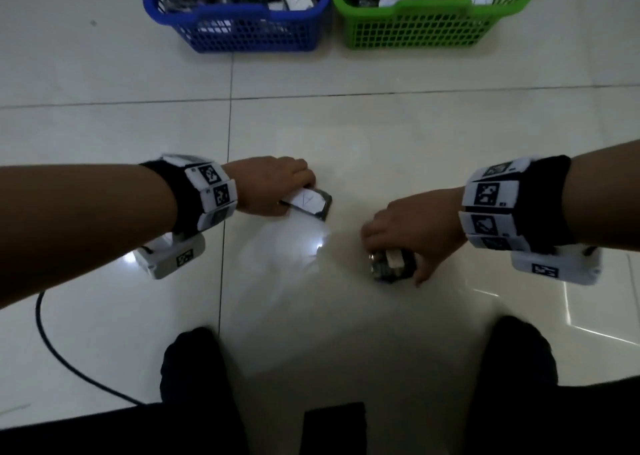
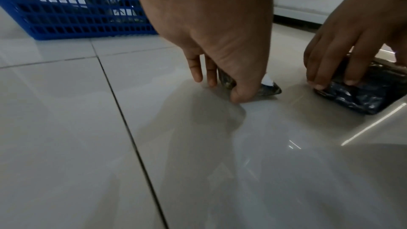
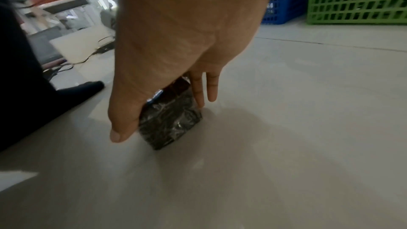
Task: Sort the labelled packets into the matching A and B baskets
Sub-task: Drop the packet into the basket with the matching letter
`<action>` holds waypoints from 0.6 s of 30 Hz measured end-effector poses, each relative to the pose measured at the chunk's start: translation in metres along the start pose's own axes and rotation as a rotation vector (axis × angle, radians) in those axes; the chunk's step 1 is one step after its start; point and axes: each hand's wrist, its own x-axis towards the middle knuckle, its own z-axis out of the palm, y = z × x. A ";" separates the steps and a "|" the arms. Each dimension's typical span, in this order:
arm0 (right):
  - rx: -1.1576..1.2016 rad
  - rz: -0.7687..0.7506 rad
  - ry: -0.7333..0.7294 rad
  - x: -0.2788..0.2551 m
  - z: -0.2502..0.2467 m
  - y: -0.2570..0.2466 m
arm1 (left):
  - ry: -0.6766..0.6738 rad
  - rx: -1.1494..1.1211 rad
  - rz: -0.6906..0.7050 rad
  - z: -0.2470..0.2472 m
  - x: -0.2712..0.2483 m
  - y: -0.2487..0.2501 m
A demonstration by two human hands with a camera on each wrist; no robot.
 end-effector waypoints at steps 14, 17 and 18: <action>0.530 0.606 1.005 -0.033 -0.058 0.081 | 0.687 -0.441 -0.352 -0.063 0.016 -0.015; 0.543 0.608 1.165 -0.041 -0.076 0.098 | 0.828 -0.462 -0.374 -0.087 0.027 -0.019; 0.571 0.608 1.226 -0.042 -0.081 0.103 | 0.863 -0.461 -0.388 -0.096 0.030 -0.019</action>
